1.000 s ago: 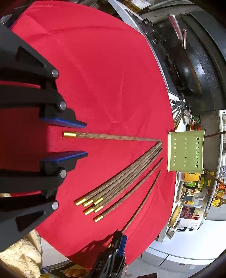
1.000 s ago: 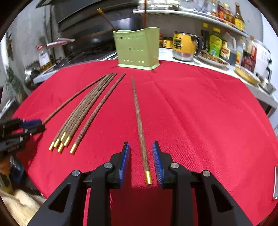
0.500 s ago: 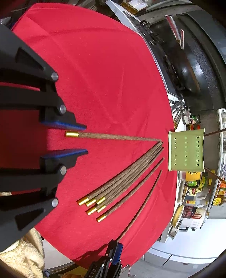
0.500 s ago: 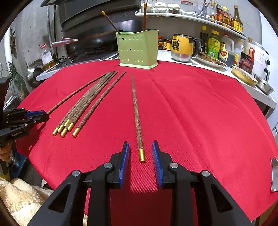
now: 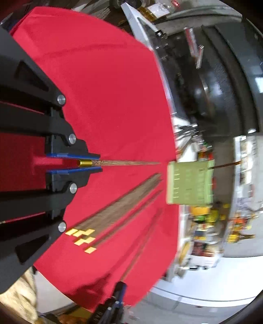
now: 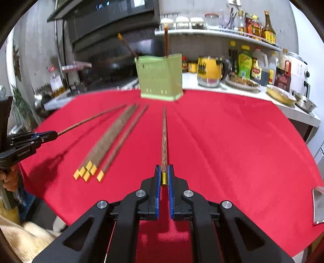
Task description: Organize utensils
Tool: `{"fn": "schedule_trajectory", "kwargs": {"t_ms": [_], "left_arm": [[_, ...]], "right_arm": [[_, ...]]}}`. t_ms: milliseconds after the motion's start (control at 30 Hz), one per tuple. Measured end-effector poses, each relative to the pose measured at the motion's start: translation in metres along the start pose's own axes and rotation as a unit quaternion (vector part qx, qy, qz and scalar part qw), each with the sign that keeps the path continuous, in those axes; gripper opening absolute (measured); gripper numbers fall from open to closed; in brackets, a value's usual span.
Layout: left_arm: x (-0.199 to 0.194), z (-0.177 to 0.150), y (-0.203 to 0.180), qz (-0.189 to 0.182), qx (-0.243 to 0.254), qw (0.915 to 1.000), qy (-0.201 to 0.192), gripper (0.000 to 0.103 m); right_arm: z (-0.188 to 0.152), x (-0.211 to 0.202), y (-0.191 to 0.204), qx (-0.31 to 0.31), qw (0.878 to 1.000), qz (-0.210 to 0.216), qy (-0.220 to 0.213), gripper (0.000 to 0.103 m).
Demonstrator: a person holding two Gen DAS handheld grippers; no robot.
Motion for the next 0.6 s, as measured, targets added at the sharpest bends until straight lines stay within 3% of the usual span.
{"fn": "schedule_trajectory", "kwargs": {"t_ms": [300,600], "left_arm": [[-0.06,0.06,0.013,0.002,-0.015,0.9917,-0.128,0.007],[-0.088,0.089,0.016,-0.003,-0.017,0.9825,-0.185,0.007]], "right_arm": [[0.065,-0.042,0.002,0.006,0.996,0.009,-0.089,0.007],[0.119,-0.068,0.005,0.0,0.99,0.004,-0.144,0.007]]}}
Point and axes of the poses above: each gripper's, at about its wrist camera, not at the fingertips, and x roughly the way its jaws point, y to its left, z to its top, the point moved 1 cm from there along x, roughly the way its jaws point, and after that the axes turned 3 degrees about -z, right-handed, at the moved point
